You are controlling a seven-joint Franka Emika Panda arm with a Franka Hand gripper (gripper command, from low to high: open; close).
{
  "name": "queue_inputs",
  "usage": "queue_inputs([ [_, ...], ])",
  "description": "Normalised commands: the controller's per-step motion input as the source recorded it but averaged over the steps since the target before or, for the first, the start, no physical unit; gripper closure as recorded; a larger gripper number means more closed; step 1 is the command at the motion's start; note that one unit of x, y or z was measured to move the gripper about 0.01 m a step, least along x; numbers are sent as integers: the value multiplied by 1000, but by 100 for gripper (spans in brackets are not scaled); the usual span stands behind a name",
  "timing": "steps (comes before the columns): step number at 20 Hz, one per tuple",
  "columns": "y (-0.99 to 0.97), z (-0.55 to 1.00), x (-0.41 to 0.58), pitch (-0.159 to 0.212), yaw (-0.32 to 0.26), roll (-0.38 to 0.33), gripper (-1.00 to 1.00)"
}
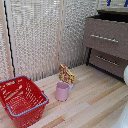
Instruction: Transport the gripper mindfully toward the orange-red bowl and clasp it to elevate with ease. Ensure your robot's arm aligns efficiently with the top drawer's opening. Carefully slide the orange-red bowl into the designated spot with precision. After confirmation, withdraw the gripper gently. Close the drawer smoothly by transitioning the gripper to its handle.
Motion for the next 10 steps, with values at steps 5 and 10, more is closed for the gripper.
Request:
queue_inputs([
  [5, 145, -1, -5, 0, 57, -375, -100],
  [10, 167, -6, -171, 68, 45, -375, -100],
])
